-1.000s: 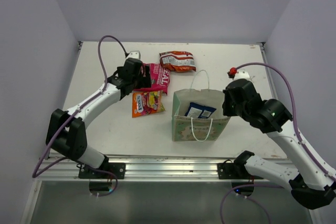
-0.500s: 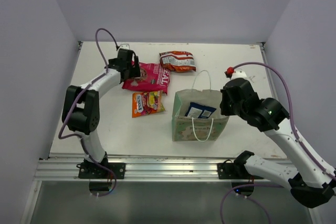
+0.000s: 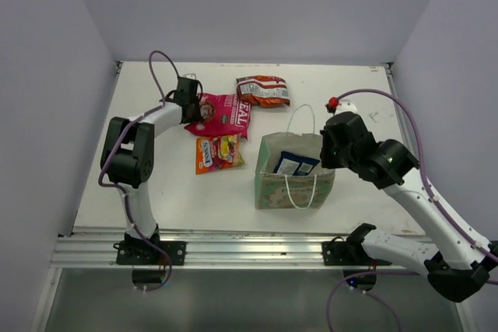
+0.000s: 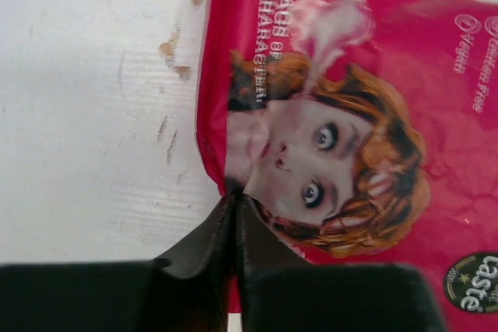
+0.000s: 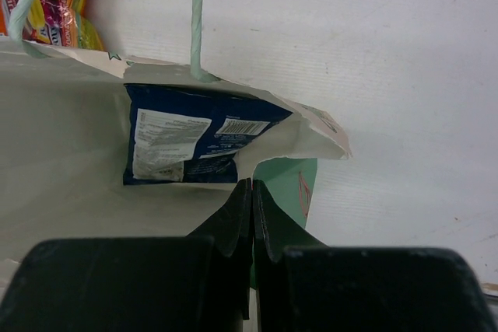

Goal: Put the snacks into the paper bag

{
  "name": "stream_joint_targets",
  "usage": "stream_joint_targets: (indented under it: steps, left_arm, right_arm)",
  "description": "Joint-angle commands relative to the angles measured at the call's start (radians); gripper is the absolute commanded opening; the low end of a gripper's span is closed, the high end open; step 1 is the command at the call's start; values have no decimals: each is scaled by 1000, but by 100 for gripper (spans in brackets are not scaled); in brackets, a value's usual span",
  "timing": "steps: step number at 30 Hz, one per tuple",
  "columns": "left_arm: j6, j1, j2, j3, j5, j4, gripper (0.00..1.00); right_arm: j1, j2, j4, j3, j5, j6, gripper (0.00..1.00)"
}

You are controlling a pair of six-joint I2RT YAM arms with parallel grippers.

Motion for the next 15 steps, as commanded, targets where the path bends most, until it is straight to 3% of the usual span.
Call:
stream_joint_targets:
  steps: [1, 4, 10, 15]
  left_arm:
    - [11, 2, 22, 43, 46, 23, 0]
    - [5, 2, -9, 17, 28, 14, 0]
    - [2, -1, -282, -59, 32, 43, 0]
    - [62, -13, -532, -23, 279, 74, 0]
  right_arm:
    - [2, 9, 0, -10, -17, -1, 0]
    - [2, 14, 3, -9, -18, -6, 0]
    - [2, 12, 18, -13, -26, -6, 0]
    - [2, 11, 21, -12, -24, -12, 0]
